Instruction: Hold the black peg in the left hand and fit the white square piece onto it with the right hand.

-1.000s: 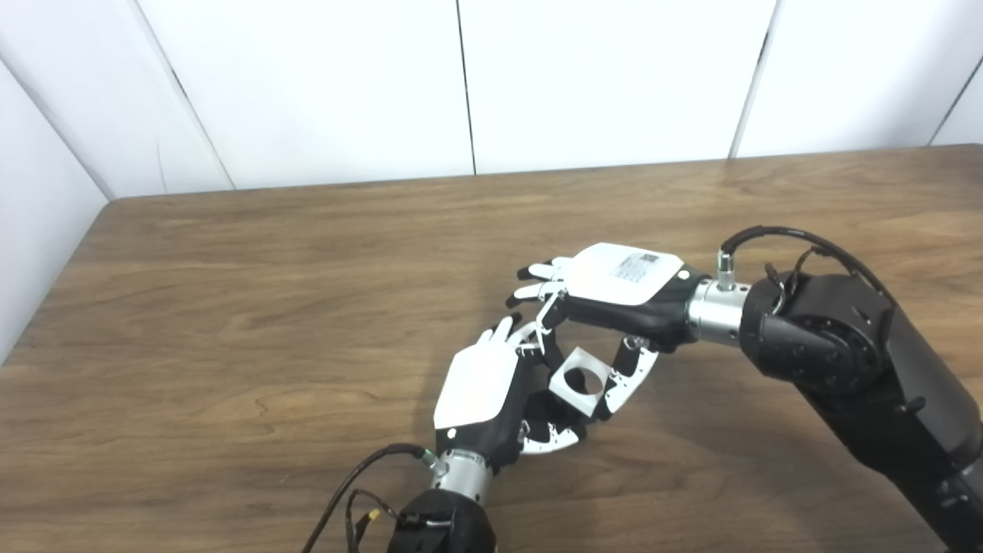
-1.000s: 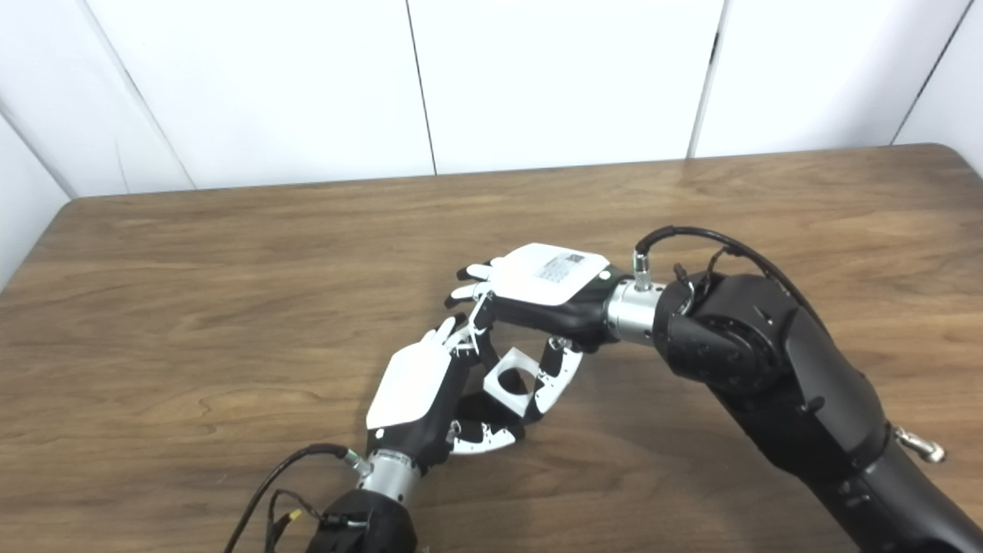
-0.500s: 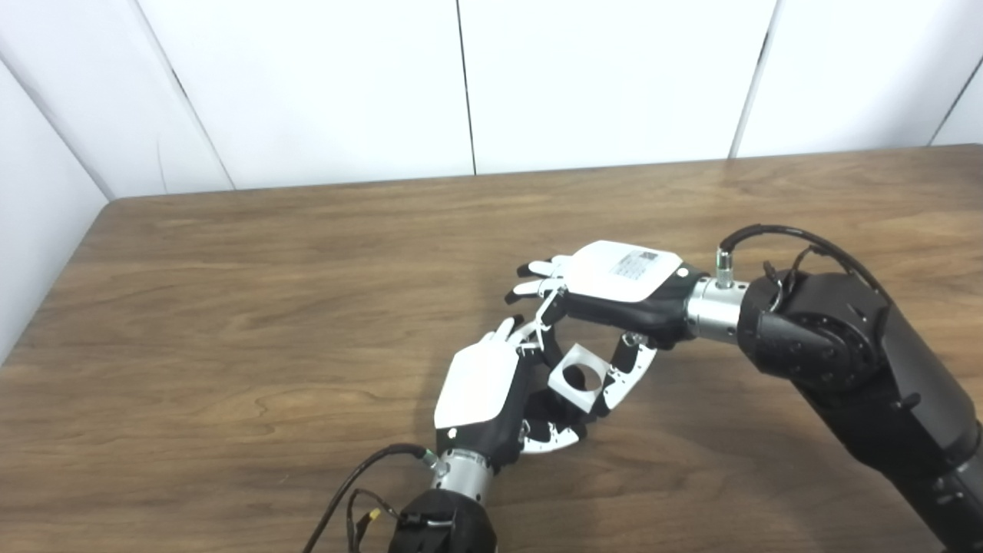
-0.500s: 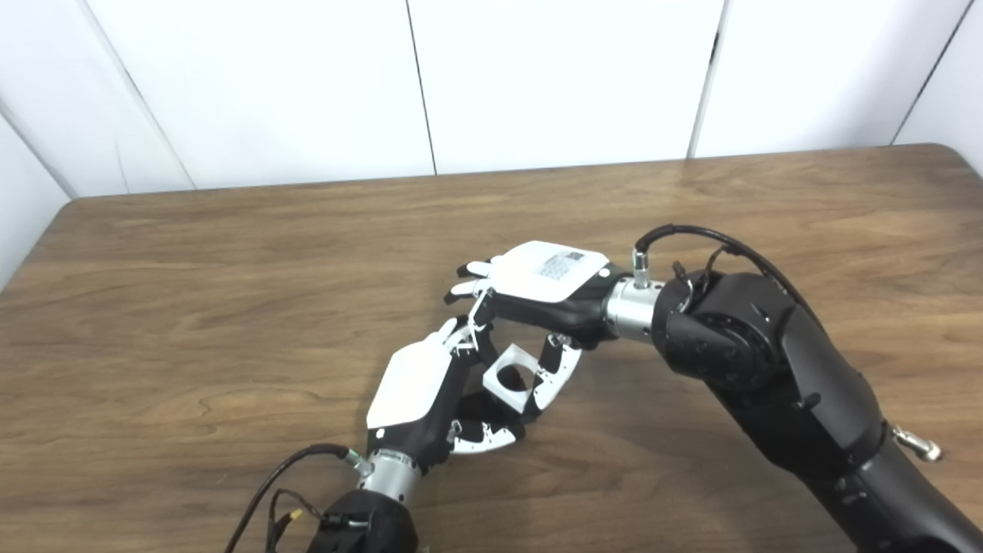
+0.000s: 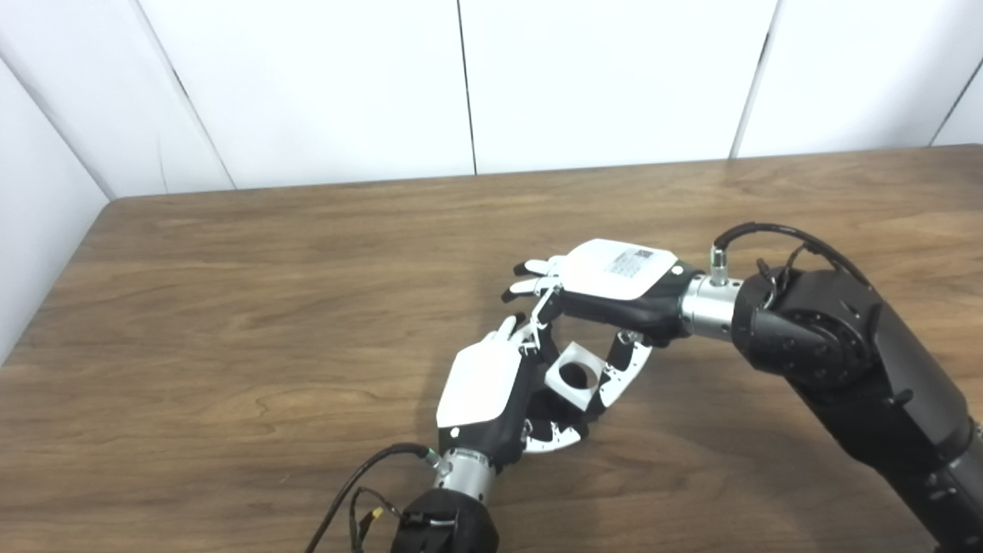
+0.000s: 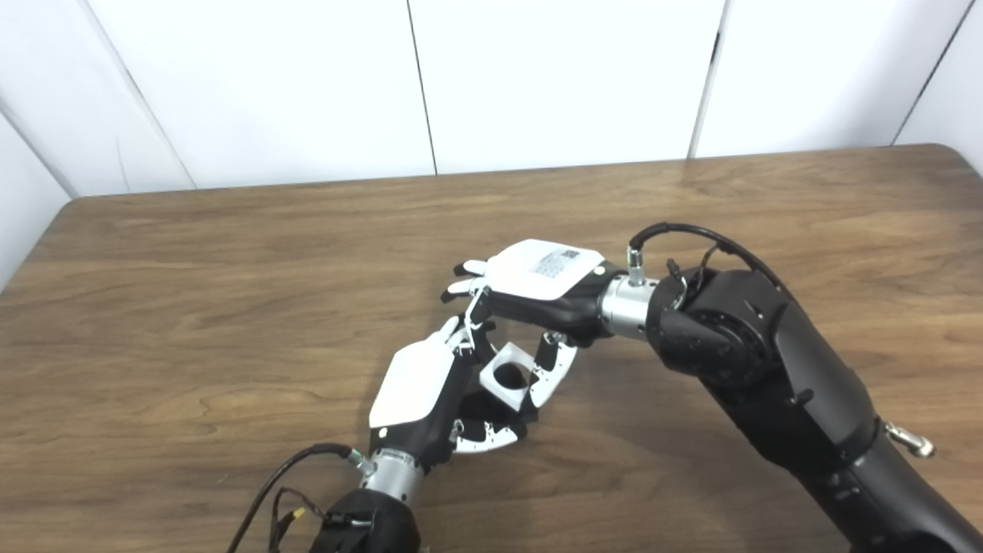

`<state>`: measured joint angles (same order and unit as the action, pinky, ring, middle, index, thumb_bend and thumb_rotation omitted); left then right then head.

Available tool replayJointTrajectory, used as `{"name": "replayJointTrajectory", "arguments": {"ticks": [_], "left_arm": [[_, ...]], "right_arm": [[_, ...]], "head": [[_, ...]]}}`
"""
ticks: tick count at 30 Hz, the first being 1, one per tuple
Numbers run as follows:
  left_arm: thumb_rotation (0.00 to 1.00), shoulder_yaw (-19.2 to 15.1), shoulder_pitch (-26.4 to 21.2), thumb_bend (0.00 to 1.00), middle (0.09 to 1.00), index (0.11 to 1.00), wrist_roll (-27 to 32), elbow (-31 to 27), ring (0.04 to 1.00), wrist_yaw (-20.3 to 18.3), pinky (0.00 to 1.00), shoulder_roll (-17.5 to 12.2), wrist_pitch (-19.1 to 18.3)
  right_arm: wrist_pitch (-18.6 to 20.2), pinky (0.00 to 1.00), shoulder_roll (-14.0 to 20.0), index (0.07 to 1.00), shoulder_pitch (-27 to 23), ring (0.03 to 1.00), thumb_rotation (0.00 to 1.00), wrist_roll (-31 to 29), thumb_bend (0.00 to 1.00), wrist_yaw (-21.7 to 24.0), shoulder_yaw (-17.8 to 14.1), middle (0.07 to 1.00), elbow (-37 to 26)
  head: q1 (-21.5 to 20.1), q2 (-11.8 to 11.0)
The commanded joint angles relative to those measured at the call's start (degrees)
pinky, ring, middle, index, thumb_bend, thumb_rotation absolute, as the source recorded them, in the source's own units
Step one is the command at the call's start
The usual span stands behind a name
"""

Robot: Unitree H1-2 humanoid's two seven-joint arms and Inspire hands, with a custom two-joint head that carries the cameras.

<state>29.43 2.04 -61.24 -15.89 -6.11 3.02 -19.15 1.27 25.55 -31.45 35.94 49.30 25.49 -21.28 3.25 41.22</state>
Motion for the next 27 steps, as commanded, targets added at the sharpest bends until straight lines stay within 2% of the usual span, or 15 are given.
{"name": "replayJointTrajectory", "arguments": {"ticks": [1,27], "left_arm": [[0.06,0.87,-0.39,0.52,0.894,0.492,-0.12,0.89,0.979,0.70,0.94,1.17,0.69],[0.06,1.35,-0.40,0.52,0.899,0.493,-0.28,0.36,0.984,0.41,0.95,1.70,0.18]], "right_arm": [[-1.44,0.98,-0.23,0.491,-2.19,1.000,0.14,0.11,0.52,-1.25,-0.18,0.932,-0.13],[-1.02,0.99,0.14,0.492,-1.90,1.000,0.14,0.45,0.52,-0.44,0.11,0.940,0.22]], "head": [[-0.01,-0.10],[0.57,-0.06]]}}
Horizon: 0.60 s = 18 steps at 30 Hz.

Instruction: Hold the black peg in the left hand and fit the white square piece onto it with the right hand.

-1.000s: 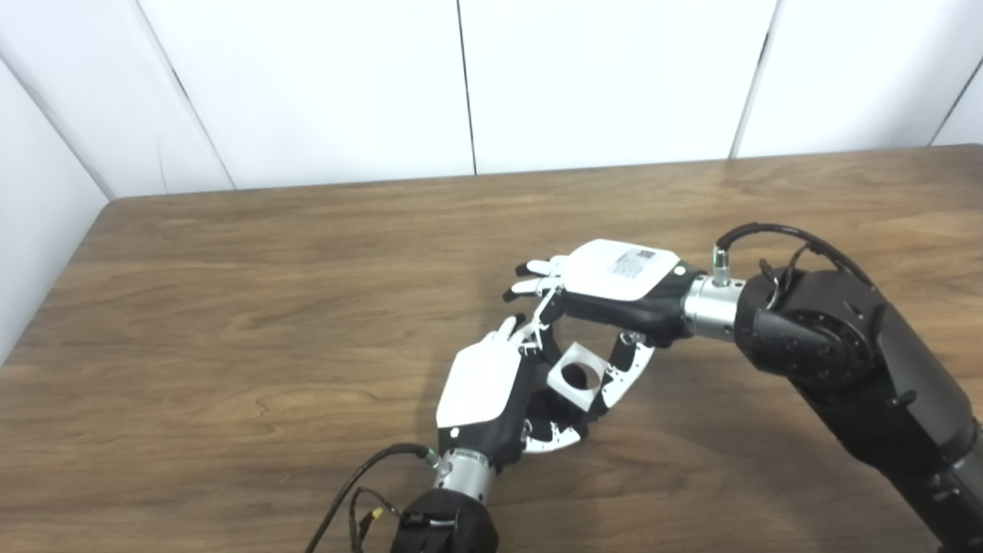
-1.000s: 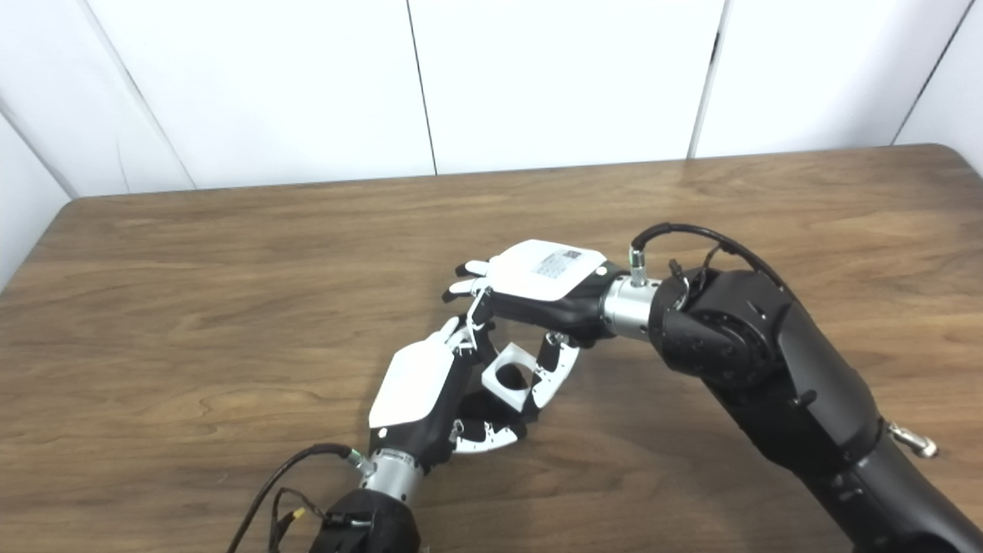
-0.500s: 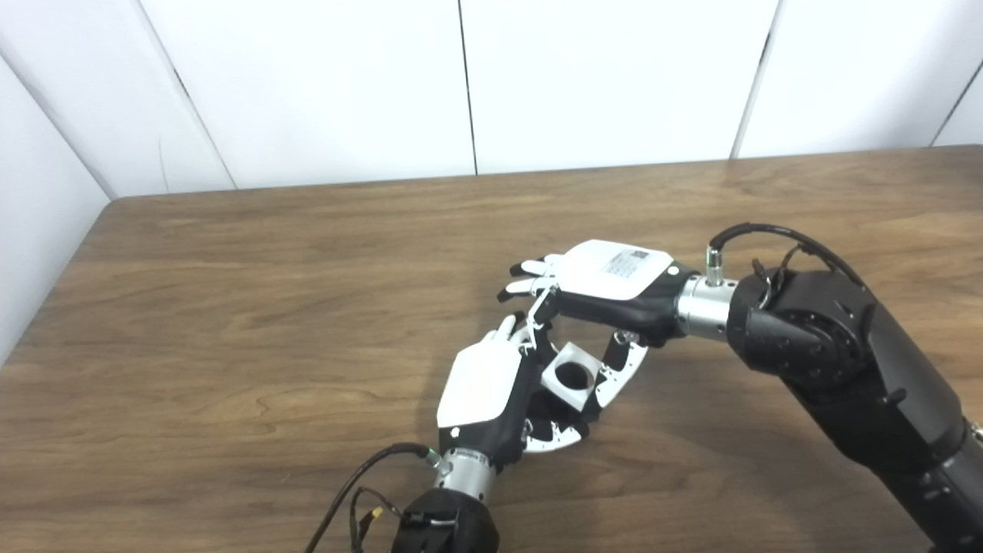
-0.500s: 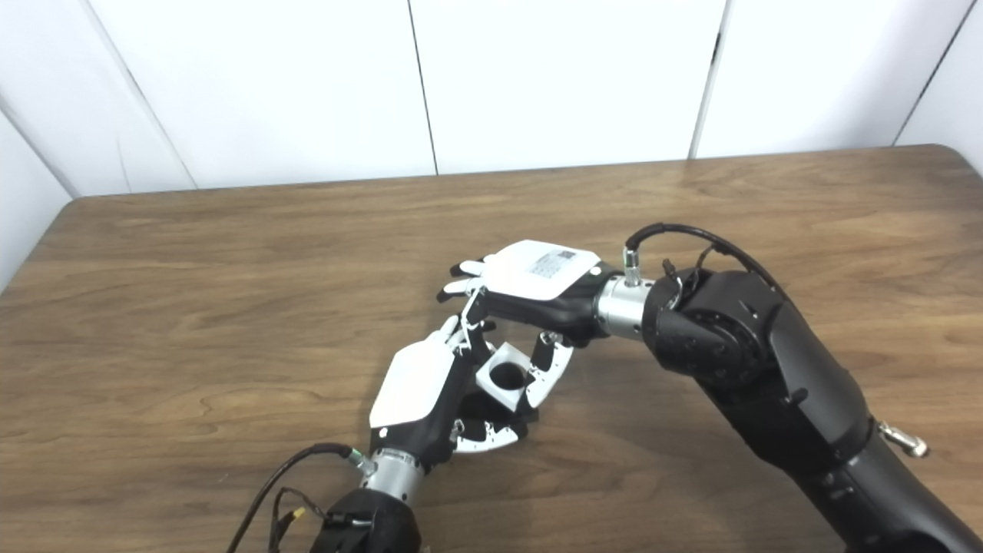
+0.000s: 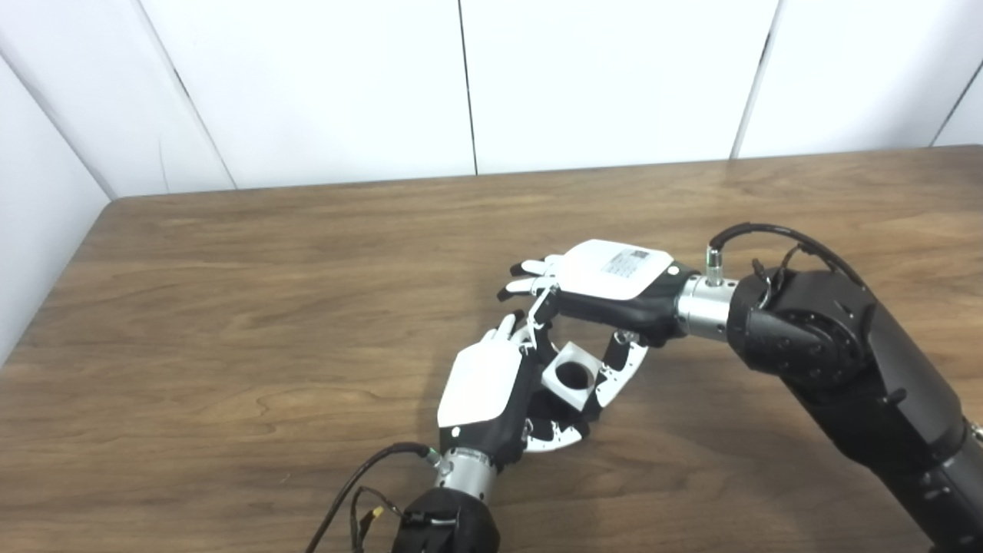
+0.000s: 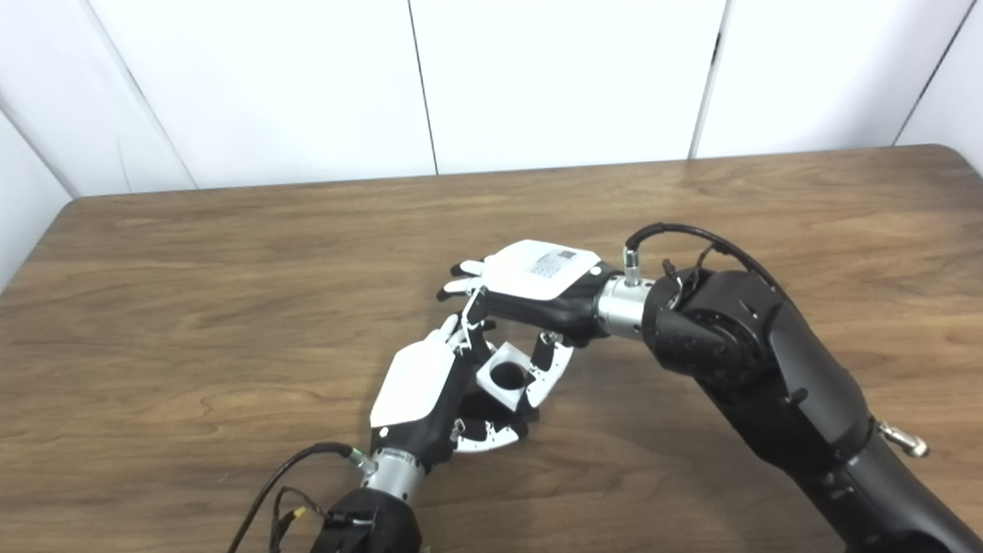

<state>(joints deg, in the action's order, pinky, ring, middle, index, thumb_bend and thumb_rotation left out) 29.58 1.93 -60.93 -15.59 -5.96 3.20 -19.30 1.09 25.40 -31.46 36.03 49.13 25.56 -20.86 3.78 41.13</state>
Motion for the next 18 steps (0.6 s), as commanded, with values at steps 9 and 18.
{"name": "replayJointTrajectory", "arguments": {"ticks": [9,18], "left_arm": [[0.06,1.29,-0.14,0.52,0.906,0.493,0.67,0.47,0.999,0.53,0.98,2.06,0.70],[0.06,1.53,0.08,0.52,0.911,0.492,1.54,0.72,1.000,1.31,0.98,2.00,1.17]], "right_arm": [[-0.97,0.99,0.34,0.493,-2.10,1.000,0.15,0.58,0.52,-0.41,-0.04,0.944,-0.25],[-1.69,0.99,0.29,0.493,-1.79,1.000,0.14,0.36,0.52,-1.36,-0.28,0.937,0.62]], "head": [[0.01,0.16],[0.01,0.16]]}}
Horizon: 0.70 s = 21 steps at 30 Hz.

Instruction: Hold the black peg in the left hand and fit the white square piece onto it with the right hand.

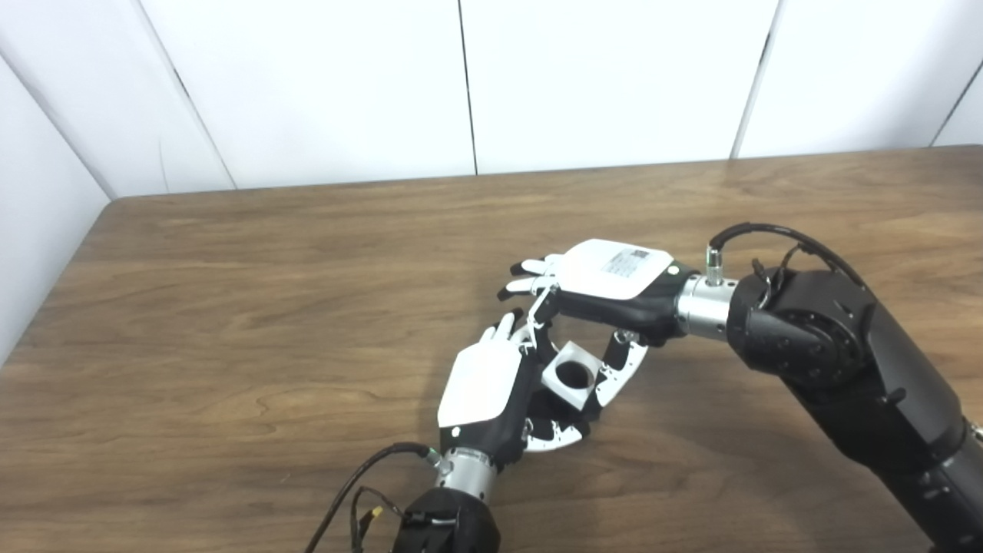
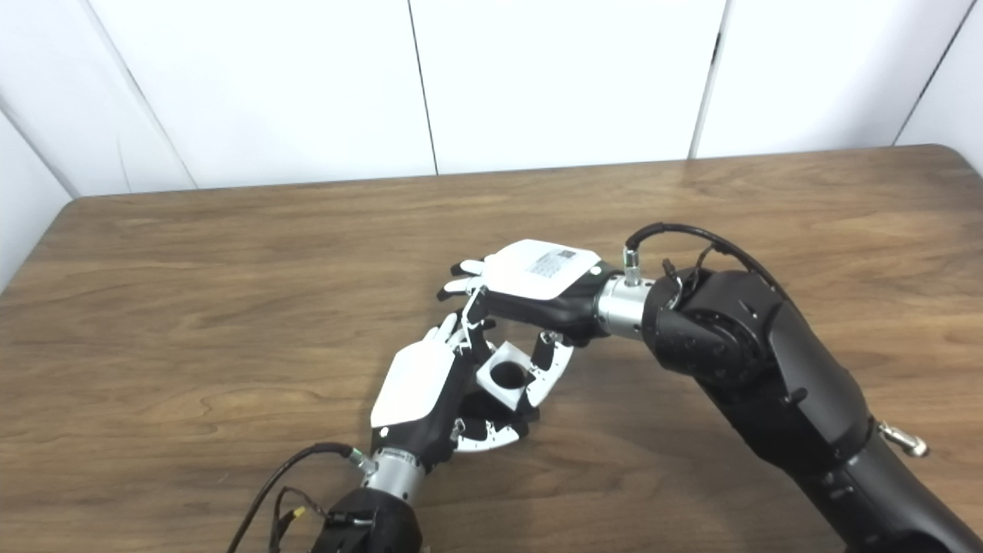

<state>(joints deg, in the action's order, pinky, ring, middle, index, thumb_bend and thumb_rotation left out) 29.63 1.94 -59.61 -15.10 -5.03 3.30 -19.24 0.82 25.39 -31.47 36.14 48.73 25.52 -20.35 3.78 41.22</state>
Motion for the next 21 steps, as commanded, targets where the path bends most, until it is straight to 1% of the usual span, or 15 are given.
{"name": "replayJointTrajectory", "arguments": {"ticks": [1,4,9,17,21], "left_arm": [[0.06,1.62,0.07,0.52,0.912,0.492,0.09,0.14,1.000,0.32,0.98,1.86,0.95],[0.06,1.90,-0.01,0.52,0.907,0.492,-0.39,-0.01,0.994,0.50,0.96,1.65,0.77],[0.06,1.73,-0.02,0.52,0.908,0.492,0.12,-0.08,0.999,0.49,0.98,1.83,0.61],[0.06,1.78,0.03,0.52,0.904,0.492,-0.54,0.17,0.989,1.21,0.97,1.99,0.38],[0.06,1.80,0.04,0.52,0.902,0.492,-0.74,0.36,0.986,1.66,0.97,2.07,0.41]], "right_arm": [[-1.35,0.99,0.34,0.493,-1.80,1.000,0.14,0.27,0.52,-0.91,-0.23,0.937,0.10],[-1.19,1.00,0.38,0.493,-1.86,1.000,0.14,0.27,0.52,-0.87,-0.21,0.940,0.24],[-1.23,1.00,0.46,0.492,-1.93,1.000,0.14,0.09,0.52,-0.91,-0.29,0.937,0.43],[-1.45,0.98,0.78,0.492,-1.96,1.000,0.15,0.46,0.52,-1.04,-0.32,0.936,0.54],[-0.79,0.98,0.83,0.492,-1.88,1.000,0.14,0.41,0.52,-0.79,-0.54,0.934,0.34]], "head": [[0.38,0.23],[0.38,0.23],[0.37,0.42],[0.57,0.50],[0.57,0.47]]}}
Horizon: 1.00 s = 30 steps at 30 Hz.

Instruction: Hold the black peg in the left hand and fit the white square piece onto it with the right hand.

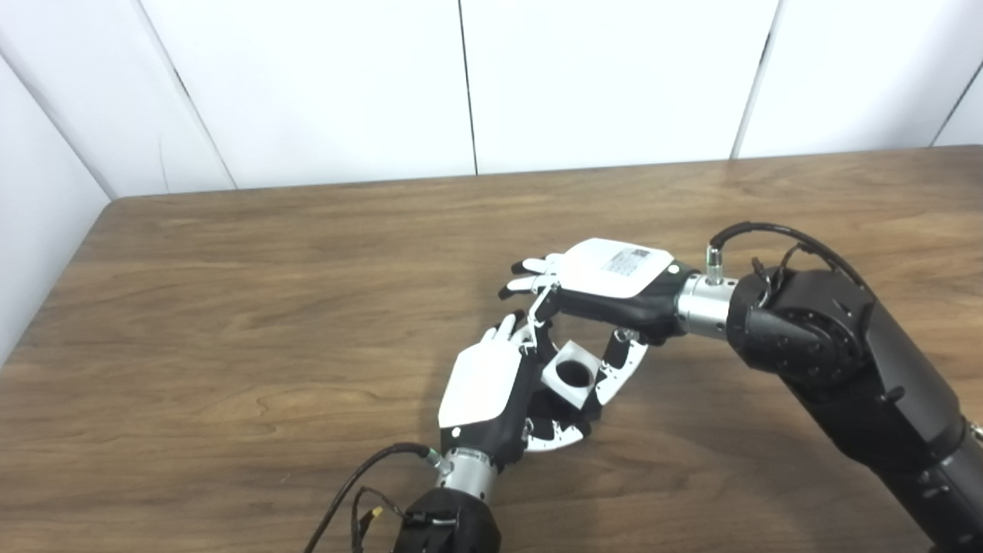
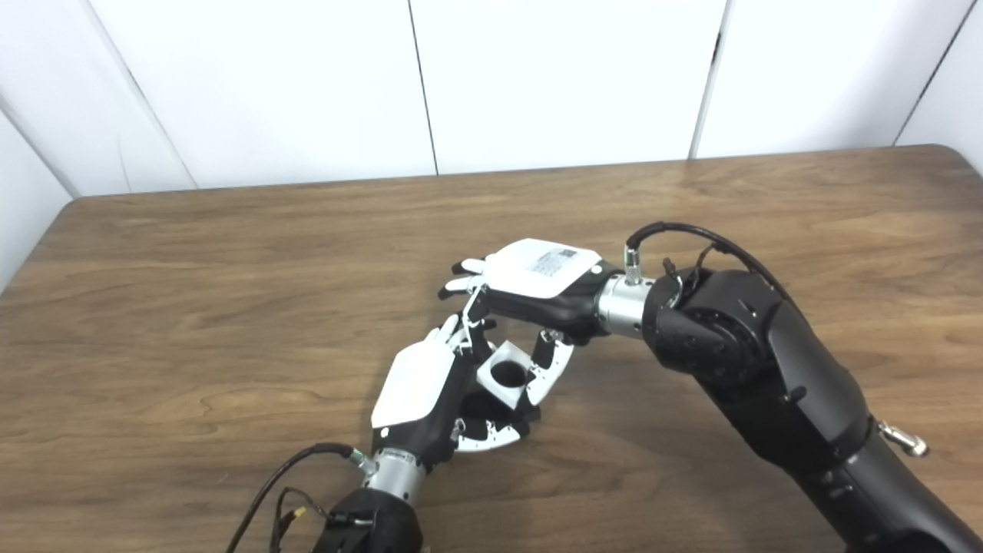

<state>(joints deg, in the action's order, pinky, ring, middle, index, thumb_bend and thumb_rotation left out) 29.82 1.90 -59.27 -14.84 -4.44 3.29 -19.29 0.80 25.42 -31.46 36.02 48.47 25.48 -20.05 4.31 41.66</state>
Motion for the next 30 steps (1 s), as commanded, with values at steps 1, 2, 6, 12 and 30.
{"name": "replayJointTrajectory", "arguments": {"ticks": [1,2,6,12,30], "left_arm": [[0.06,1.62,0.06,0.52,0.902,0.492,-1.11,0.18,0.985,1.22,0.97,2.13,0.45],[0.06,1.66,0.04,0.52,0.901,0.492,-1.22,0.23,0.983,1.35,0.96,2.13,0.46],[0.06,1.71,0.01,0.52,0.901,0.492,-1.37,0.18,0.981,1.55,0.96,2.13,0.41],[0.06,1.69,-0.01,0.52,0.896,0.492,-1.64,0.26,0.974,2.07,0.95,2.09,0.39],[0.11,1.74,-0.42,0.78,0.894,0.671,-2.82,0.27,0.967,0.96,0.93,2.41,-1.00]], "right_arm": [[-0.84,0.98,0.81,0.492,-1.88,1.000,0.14,0.58,0.52,-0.59,-0.49,0.935,0.10],[-0.99,0.97,0.82,0.492,-1.84,1.000,0.14,0.54,0.52,-0.74,-0.50,0.935,0.21],[-1.56,0.97,0.85,0.492,-1.69,1.000,0.14,0.54,0.52,-1.32,-0.53,0.934,0.70],[-2.02,0.97,1.02,0.492,-1.83,1.000,0.15,1.26,0.52,-1.47,-0.41,0.938,1.09],[-2.49,0.97,1.65,0.492,-1.57,1.000,0.14,1.28,0.52,-1.88,-0.92,0.938,1.68]], "head": [[0.03,-0.02],[0.03,-0.02],[0.09,0.04],[0.09,0.04],[0.04,-0.14]]}}
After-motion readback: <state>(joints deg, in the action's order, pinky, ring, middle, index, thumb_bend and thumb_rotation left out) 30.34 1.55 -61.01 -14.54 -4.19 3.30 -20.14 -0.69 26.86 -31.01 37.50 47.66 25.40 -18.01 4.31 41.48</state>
